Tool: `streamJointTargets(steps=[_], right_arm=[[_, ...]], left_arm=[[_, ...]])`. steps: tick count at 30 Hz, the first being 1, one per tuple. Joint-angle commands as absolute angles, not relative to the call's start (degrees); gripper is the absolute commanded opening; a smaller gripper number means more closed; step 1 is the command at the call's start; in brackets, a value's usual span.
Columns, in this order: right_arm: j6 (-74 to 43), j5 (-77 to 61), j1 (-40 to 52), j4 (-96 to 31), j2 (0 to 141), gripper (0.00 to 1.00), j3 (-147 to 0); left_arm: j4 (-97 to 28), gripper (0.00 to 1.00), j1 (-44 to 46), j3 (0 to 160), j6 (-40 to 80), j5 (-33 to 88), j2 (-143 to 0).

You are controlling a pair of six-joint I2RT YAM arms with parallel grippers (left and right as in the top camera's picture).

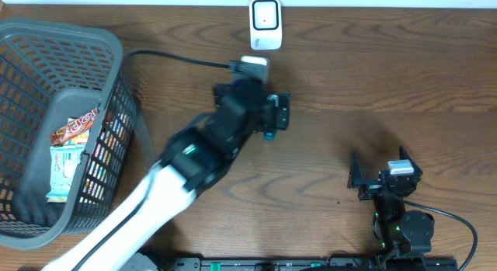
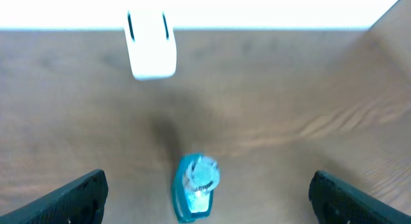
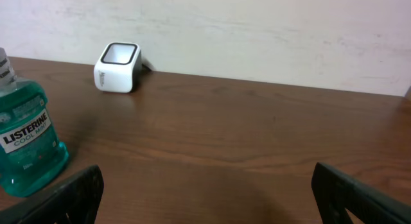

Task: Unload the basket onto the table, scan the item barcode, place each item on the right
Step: 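Set the bottle upright on the table and open the left gripper, then reach into the basket and grasp the green Zappy wipes pack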

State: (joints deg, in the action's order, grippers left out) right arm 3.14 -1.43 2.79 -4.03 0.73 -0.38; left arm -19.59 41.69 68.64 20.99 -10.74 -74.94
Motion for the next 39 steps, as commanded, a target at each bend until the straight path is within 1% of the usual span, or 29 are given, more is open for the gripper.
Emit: streamJointTargets(steps=[1, 3, 5, 7, 8, 12, 13, 17, 19, 20, 23, 24, 27, 32, 35, 39], right_arm=[[2.39, -0.99, 2.24, -4.29, 0.64, 0.99, -0.32], [2.39, -0.99, 2.24, -4.29, 0.64, 0.99, -0.32], [2.39, -0.99, 2.24, -4.29, 0.64, 0.99, -0.32], [2.39, -0.99, 2.24, -4.29, 0.64, 0.99, -0.32], [2.39, -0.99, 2.24, -4.29, 0.64, 0.99, -0.32], [2.39, -0.99, 2.24, -4.29, 0.64, 0.99, -0.32], [2.39, -0.99, 2.24, -4.29, 0.64, 0.99, -0.32], [2.39, -0.99, 2.24, -4.29, 0.64, 0.99, -0.32], [2.39, -0.99, 2.24, -4.29, 0.64, 0.99, -0.32], [2.39, -0.99, 2.24, -4.29, 0.64, 0.99, -0.32], [2.39, -0.99, 2.24, -4.29, 0.64, 0.99, -0.32], [2.39, -0.99, 2.24, -4.29, 0.64, 0.99, -0.32], [2.39, -0.99, 2.24, -4.29, 0.64, 0.99, -0.32], [2.39, -0.99, 2.24, -4.29, 0.64, 0.99, -0.32], [2.39, -0.99, 2.24, -4.29, 0.64, 0.99, -0.32], [2.39, -0.99, 2.24, -4.29, 0.64, 0.99, -0.32]], left_arm=[[-20.51, 1.00, 41.23, 70.37, 15.90, -19.97, -65.76], [-20.49, 1.00, 40.34, 70.39, 13.91, -26.26, -60.88], [-20.49, 1.00, 38.79, 70.54, 12.14, -29.28, -57.65], [-20.53, 1.00, 36.95, 70.85, 10.04, -30.72, -55.66], [-20.75, 0.99, 34.54, 71.33, 7.62, -31.42, -54.06], [-23.97, 0.99, 28.69, 73.84, 7.03, -33.10, -52.77], [-25.87, 0.98, 26.13, 75.24, 6.79, -33.06, -52.86], [-32.62, 0.98, 17.41, 80.09, 5.54, -33.06, -54.17], [-36.82, 0.98, 10.76, 83.37, 5.65, -33.01, -55.64], [-37.91, 0.98, 8.82, 84.23, 5.89, -32.99, -56.16], [-44.01, 0.98, -0.49, 87.35, 8.69, -30.09, -58.74], [-46.17, 0.98, -4.67, 88.01, 10.59, -27.83, -59.92], [-49.58, 0.98, -13.41, 88.05, 15.70, -21.17, -62.41], [-56.62, 0.98, -31.09, 87.99, 27.79, -2.59, -70.17], [-62.48, 0.98, -37.89, 87.72, 34.48, 1.41, -74.43], [-65.10, 0.97, -43.57, 84.07, 35.90, 2.72, -77.54]])
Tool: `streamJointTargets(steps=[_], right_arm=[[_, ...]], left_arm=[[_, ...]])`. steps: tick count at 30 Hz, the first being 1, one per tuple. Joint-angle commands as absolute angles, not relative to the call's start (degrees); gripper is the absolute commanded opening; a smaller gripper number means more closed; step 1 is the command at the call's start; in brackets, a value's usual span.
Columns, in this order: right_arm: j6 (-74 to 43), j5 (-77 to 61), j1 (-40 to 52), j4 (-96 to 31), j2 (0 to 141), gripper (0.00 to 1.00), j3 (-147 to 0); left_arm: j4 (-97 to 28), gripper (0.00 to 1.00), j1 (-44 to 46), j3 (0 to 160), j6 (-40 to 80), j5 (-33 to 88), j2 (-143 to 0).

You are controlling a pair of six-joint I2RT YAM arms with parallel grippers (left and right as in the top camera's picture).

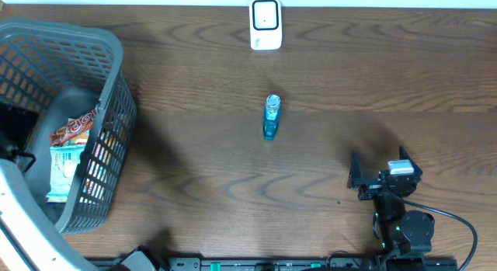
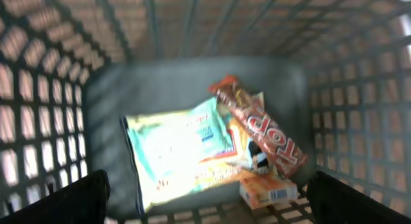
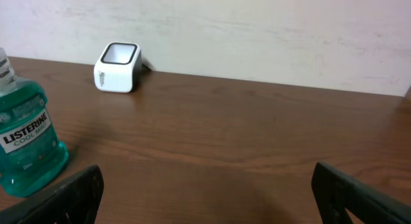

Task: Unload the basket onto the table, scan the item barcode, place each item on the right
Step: 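Reach into the basket and grasp the green Zappy wipes pack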

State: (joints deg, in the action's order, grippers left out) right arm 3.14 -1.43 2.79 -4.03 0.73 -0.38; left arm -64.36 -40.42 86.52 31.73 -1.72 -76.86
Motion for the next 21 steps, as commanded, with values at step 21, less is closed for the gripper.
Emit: streamJointTargets(steps=[21], right_arm=[[2.39, -0.99, 2.24, -4.29, 0.64, 0.99, -0.32]], left_arm=[[-48.40, 0.98, -52.97, 58.22, 30.44, 7.68, -77.47]])
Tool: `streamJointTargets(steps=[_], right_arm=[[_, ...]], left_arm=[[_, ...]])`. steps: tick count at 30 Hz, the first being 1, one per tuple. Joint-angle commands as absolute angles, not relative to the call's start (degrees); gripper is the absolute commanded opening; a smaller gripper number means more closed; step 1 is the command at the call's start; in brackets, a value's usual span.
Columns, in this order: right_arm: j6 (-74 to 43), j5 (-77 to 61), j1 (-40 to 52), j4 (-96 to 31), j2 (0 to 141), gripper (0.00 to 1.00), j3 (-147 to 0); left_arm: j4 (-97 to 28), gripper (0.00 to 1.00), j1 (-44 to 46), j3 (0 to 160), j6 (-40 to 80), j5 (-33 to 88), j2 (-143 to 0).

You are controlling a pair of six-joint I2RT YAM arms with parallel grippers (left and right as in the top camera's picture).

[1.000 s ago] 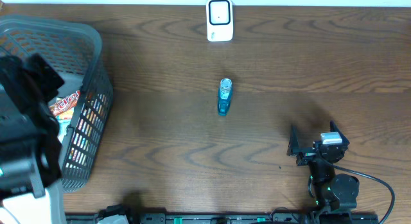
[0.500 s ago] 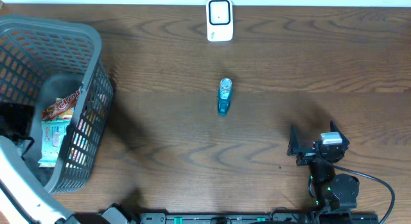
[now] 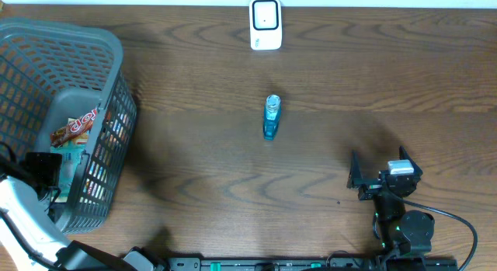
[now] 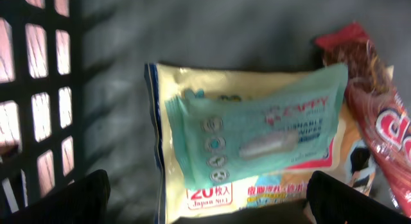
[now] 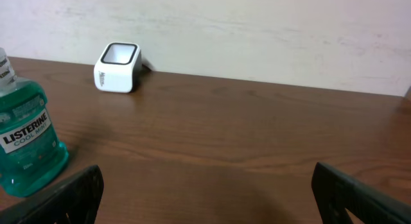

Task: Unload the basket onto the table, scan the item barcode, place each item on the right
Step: 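Reach into the basket and grasp the green Zappy wipes pack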

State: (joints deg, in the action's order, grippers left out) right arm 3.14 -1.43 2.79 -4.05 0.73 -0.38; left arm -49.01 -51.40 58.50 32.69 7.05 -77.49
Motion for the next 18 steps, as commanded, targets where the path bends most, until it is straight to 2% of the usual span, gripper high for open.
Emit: streamJointTargets(steps=[1, 8, 16, 17, 18], right_arm=[[2.42, -0.99, 2.24, -4.29, 0.64, 0.99, -0.32], [2.39, -0.99, 2.24, -4.29, 0.64, 0.99, -0.32], [2.39, -0.99, 2.24, -4.29, 0.64, 0.99, -0.32], [2.39, -0.99, 2.24, -4.29, 0.64, 0.99, -0.32], [2.39, -0.99, 2.24, -4.29, 0.64, 0.99, -0.32]], left_arm=[[-47.81, 0.98, -53.08, 58.13, 29.95, 8.60, -77.56], [-40.10, 0.98, -53.08, 51.92, 27.88, 11.18, -79.46], [-36.69, 0.99, -53.08, 50.94, 27.90, 11.16, -86.76], [-36.56, 0.95, -53.08, 50.94, 27.88, 11.18, -87.35], [-36.53, 0.86, -53.08, 50.94, 27.88, 11.18, -88.14]])
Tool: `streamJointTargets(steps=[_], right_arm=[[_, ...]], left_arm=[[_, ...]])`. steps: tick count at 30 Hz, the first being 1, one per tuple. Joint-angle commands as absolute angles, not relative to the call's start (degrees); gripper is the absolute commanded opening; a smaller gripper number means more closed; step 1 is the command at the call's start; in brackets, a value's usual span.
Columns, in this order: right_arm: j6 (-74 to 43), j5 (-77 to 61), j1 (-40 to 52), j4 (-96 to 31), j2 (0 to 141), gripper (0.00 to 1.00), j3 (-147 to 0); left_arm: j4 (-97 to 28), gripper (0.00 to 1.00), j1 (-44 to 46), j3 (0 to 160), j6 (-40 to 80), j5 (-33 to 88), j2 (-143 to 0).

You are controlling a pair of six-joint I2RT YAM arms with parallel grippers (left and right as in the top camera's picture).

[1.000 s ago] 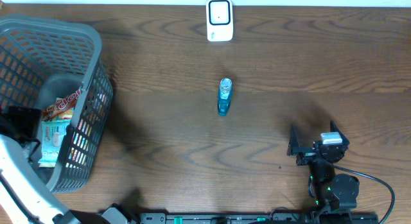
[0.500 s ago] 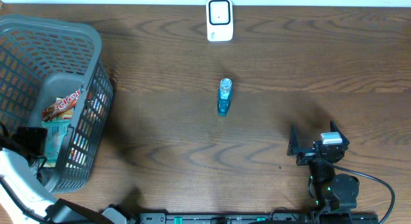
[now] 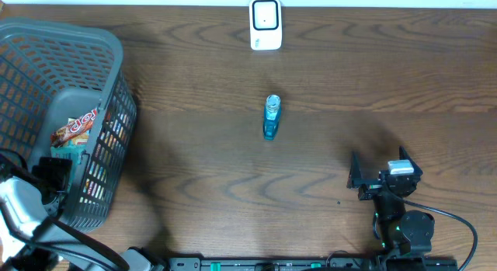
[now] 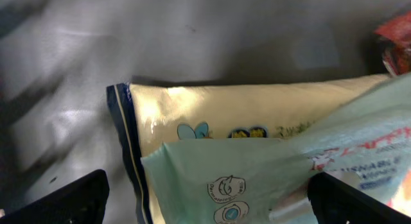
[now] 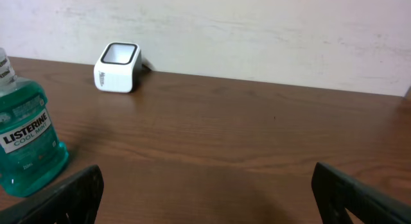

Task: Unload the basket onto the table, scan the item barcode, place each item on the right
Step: 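Reach into the basket and grasp the green Zappy wipes pack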

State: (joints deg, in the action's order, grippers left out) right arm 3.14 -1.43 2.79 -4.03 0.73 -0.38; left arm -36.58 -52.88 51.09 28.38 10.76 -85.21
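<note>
My left gripper is open, low inside the grey basket, its fingers astride a pale green wet-wipes pack on the basket floor. The pack lies beside a red snack wrapper. The white barcode scanner stands at the table's far edge. A blue Listerine bottle stands mid-table, and shows in the right wrist view. My right gripper is open at the near right, nothing between its fingers.
The basket's mesh walls close in round the left arm. The scanner sits against the white back wall. The right arm's base rests near the table's front edge.
My left gripper has gone lower in the basket; the wet-wipes pack now fills the lower wrist view between the open fingers. The right arm, bottle and scanner are unmoved.
My left gripper was open by the Listerine bottle near the scanner, the bottle standing free. Then it was over the basket looking down on the packs. Then it was down close above the wet-wipes pack, and now closer still, fingers either side of it.
</note>
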Motion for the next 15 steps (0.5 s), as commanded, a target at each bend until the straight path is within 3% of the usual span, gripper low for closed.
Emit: streamJointTargets(steps=[1, 2, 4, 7, 11, 15], right_arm=[[2.39, -0.99, 2.24, -4.29, 0.64, 0.99, -0.32], [2.39, -0.97, 2.24, -4.29, 0.64, 0.99, -0.32], [2.39, -0.99, 2.24, -4.29, 0.64, 0.99, -0.32], [2.39, -0.99, 2.24, -4.29, 0.64, 0.99, -0.32], [2.39, -0.99, 2.24, -4.29, 0.64, 0.99, -0.32], [2.39, -0.99, 2.24, -4.29, 0.64, 0.99, -0.32]], left_arm=[[-36.53, 0.79, -53.08, 50.94, 27.88, 11.18, -88.42], [-36.53, 0.72, -53.08, 50.94, 27.88, 11.18, -88.68], [-36.53, 0.49, -53.08, 50.96, 27.90, 11.42, -88.53], [-36.53, 0.27, -53.08, 51.11, 27.90, 12.97, -87.18], [-36.56, 0.11, -53.08, 52.21, 27.90, 17.56, -82.61], [-36.07, 0.08, -53.08, 52.66, 28.36, 22.17, -76.23]])
